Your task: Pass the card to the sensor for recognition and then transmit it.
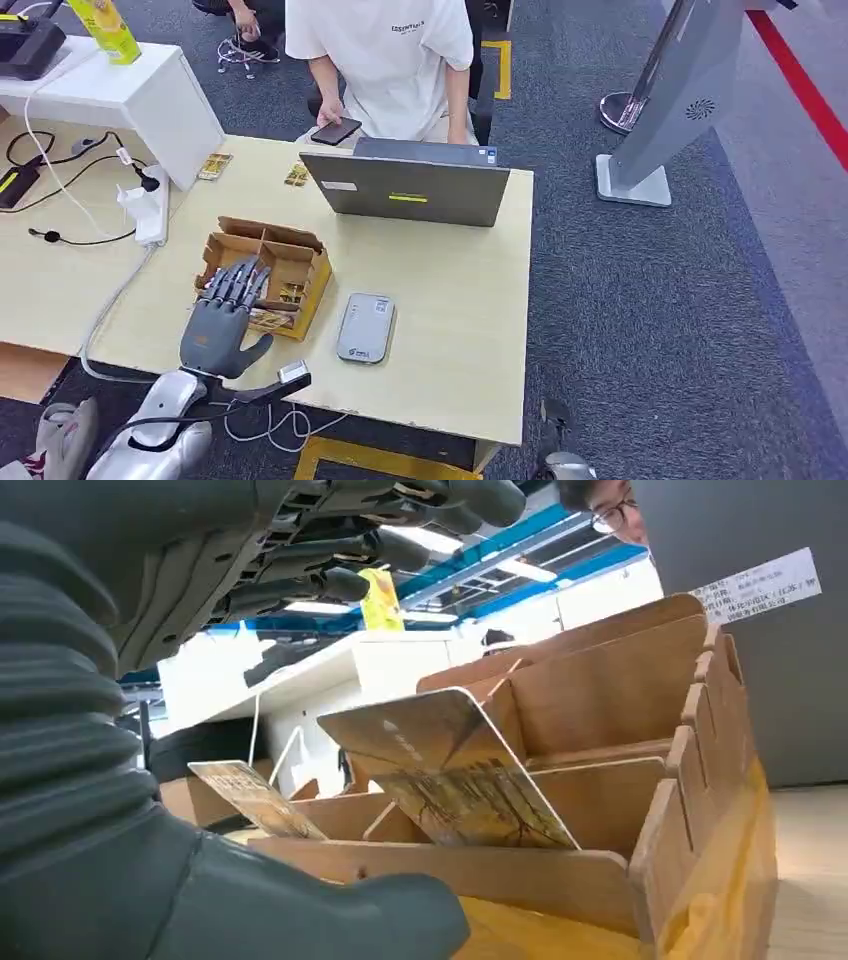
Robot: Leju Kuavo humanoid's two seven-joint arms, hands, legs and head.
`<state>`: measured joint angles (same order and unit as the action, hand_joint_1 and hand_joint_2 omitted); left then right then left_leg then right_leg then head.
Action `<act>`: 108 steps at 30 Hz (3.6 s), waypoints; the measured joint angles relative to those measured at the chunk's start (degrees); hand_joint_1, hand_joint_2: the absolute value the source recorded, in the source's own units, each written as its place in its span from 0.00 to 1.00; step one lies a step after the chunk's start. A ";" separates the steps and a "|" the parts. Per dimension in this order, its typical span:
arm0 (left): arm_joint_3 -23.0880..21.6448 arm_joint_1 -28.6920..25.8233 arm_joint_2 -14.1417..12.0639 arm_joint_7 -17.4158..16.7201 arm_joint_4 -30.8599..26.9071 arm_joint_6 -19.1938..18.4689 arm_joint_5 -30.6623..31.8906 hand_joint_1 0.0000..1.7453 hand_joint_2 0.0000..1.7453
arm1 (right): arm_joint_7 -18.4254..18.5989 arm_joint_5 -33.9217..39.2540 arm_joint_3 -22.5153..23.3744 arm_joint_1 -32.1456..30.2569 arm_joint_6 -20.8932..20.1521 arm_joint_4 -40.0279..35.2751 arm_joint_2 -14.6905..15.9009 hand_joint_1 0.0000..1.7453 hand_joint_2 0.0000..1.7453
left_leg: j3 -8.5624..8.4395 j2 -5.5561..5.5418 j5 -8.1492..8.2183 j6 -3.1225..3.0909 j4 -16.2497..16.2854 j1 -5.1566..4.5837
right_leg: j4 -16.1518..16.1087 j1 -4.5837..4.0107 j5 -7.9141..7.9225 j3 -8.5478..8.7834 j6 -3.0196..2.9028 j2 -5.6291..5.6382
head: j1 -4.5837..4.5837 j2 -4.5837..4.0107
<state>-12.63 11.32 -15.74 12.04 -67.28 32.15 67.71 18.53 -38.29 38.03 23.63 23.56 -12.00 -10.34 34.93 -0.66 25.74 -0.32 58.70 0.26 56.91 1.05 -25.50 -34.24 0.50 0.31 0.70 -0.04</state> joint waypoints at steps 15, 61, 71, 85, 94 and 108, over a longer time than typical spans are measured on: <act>0.00 0.05 -0.07 1.53 0.76 0.04 -2.05 1.00 1.00 | 0.07 -0.11 -0.48 0.01 0.00 0.00 0.00 0.00 0.00 | 0.01 0.00 0.00 0.00 0.00 0.00 | 0.00 0.00 0.00 0.00 0.00 0.00 | 0.00 0.00; -4.24 -7.52 -2.49 7.17 -21.63 1.18 -8.18 1.00 1.00 | -1.90 1.16 -0.76 -0.52 -0.02 0.00 0.35 0.00 0.00 | 0.02 -0.01 0.01 -0.01 0.00 0.00 | -0.03 0.01 -0.02 -0.04 0.02 0.02 | 0.00 0.00; -12.16 18.37 8.05 -5.10 -14.78 -4.39 0.73 1.00 1.00 | -0.50 -2.67 -1.71 0.74 0.00 0.02 -0.57 0.00 0.00 | 0.22 -0.42 -0.49 -0.17 0.03 -0.03 | -0.07 0.03 0.42 -0.09 0.22 -0.42 | 0.00 0.00; -17.44 48.35 28.39 -15.98 27.31 -3.02 14.06 1.00 1.00 | 1.90 -3.96 -2.78 2.56 0.46 0.09 -4.20 0.00 0.00 | 0.27 -0.05 -0.53 -0.22 0.05 -0.07 | -0.07 0.05 0.64 -0.22 0.18 0.00 | -0.02 0.00; -17.57 49.83 30.53 -17.70 36.43 -3.52 14.62 0.00 1.00 | 2.23 -4.17 -2.78 2.57 0.46 0.09 -4.44 0.00 0.00 | 0.26 0.07 -0.55 -0.20 0.01 -0.05 | -0.02 0.03 0.64 -0.28 0.16 0.14 | 0.02 0.00; -17.57 50.87 30.40 -16.65 40.68 -3.26 13.53 0.00 1.00 | 2.36 -4.66 -2.78 2.58 1.79 0.09 -4.59 0.00 0.00 | 0.29 0.05 -0.55 -0.20 0.01 -0.06 | -0.03 0.04 0.64 -0.28 0.16 0.12 | 0.02 0.00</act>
<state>-30.21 62.19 14.67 -4.61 -26.60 28.90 81.24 20.90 -42.95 35.26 26.21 25.35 -11.91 -14.93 35.22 -0.61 25.19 -0.51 58.70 0.20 56.88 1.09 -24.86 -34.52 0.66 0.44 0.72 -0.04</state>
